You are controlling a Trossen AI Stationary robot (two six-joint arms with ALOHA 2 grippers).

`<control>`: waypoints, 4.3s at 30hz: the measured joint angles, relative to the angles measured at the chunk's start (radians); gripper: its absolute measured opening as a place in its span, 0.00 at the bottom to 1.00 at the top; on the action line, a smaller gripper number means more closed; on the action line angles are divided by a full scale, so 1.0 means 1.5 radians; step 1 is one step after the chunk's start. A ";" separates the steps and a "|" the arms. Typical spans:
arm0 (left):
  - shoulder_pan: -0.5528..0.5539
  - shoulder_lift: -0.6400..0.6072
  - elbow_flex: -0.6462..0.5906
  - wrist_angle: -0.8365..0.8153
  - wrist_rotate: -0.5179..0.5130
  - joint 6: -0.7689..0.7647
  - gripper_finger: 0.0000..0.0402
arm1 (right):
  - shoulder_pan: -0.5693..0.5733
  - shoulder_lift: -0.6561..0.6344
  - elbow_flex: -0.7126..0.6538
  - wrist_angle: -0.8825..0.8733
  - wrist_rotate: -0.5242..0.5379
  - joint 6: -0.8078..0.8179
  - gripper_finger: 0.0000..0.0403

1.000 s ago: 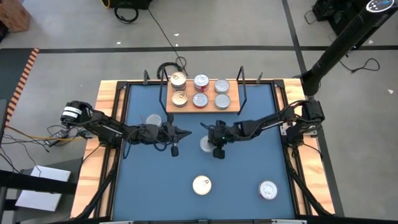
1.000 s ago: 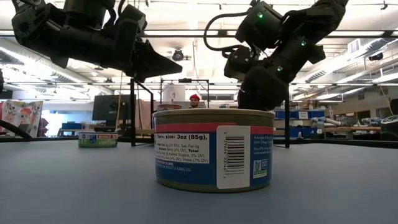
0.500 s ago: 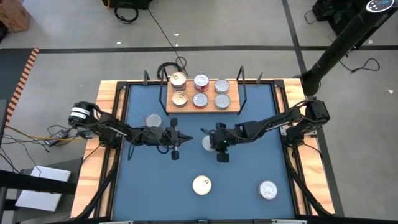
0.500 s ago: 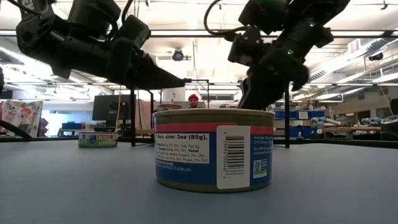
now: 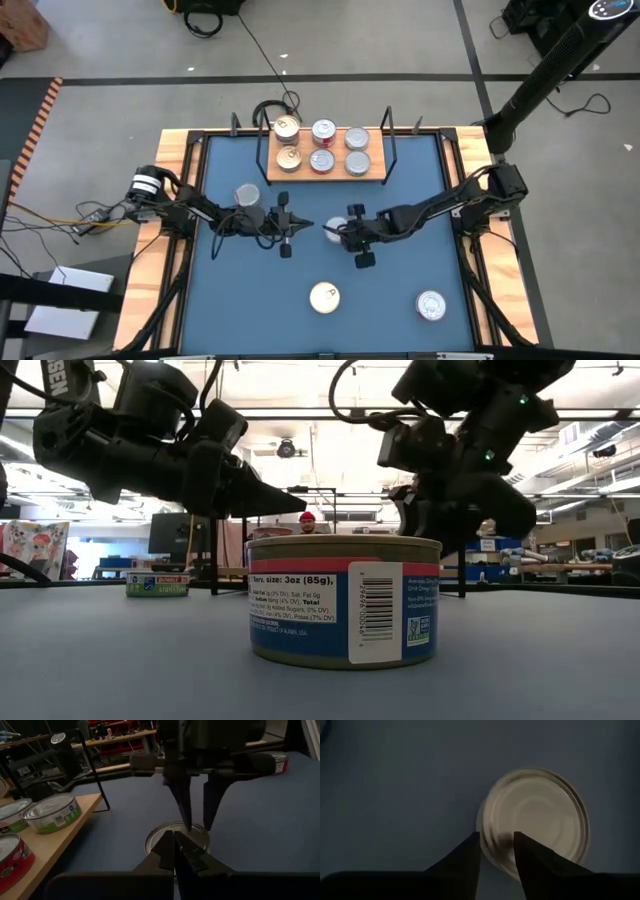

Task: Stack canned seafood by type on shelf
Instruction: Stack the right white tuna can on the top white tuna can on the shelf

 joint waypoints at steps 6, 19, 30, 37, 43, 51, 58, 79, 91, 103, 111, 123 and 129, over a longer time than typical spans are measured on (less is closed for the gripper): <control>0.000 0.001 0.001 0.005 0.000 0.001 0.01 | 0.001 0.010 -0.003 0.009 0.001 -0.049 0.27; 0.000 0.001 0.001 0.006 -0.003 0.002 0.01 | 0.002 0.009 -0.004 0.009 0.030 -0.119 0.04; 0.000 0.001 0.001 0.006 -0.003 0.002 0.01 | -0.002 0.009 0.015 -0.010 0.020 -0.116 0.01; 0.000 0.001 0.001 0.006 -0.003 0.002 0.01 | -0.017 0.009 0.062 -0.058 -0.001 -0.063 0.01; 0.000 0.001 0.001 0.006 -0.003 0.002 0.01 | -0.039 0.009 0.103 -0.081 -0.067 0.035 0.01; 0.000 0.001 0.001 0.006 -0.003 0.002 0.01 | -0.077 0.009 0.139 -0.085 -0.175 0.217 0.01; 0.000 0.001 0.001 0.006 -0.003 0.002 0.01 | -0.134 0.009 0.140 -0.085 -0.280 0.317 0.01; -0.001 0.001 0.004 0.006 -0.003 -0.010 0.01 | -0.230 0.009 0.137 -0.109 -0.431 0.328 0.02; -0.001 0.001 0.004 0.006 -0.003 -0.011 0.01 | -0.257 0.007 0.128 -0.108 -0.391 0.298 0.09; -0.001 0.001 0.004 0.006 -0.003 -0.011 0.01 | -0.257 0.009 0.200 -0.204 -0.304 0.248 0.39; -0.001 0.001 0.004 0.006 -0.003 -0.011 0.01 | -0.168 0.009 0.263 -0.283 -0.143 0.233 0.60; -0.001 0.001 0.004 0.006 -0.003 -0.011 0.01 | -0.069 0.009 0.245 -0.274 0.012 0.242 0.75; -0.001 0.001 0.004 0.006 -0.003 -0.011 0.01 | -0.082 0.010 0.204 -0.254 0.017 0.251 0.76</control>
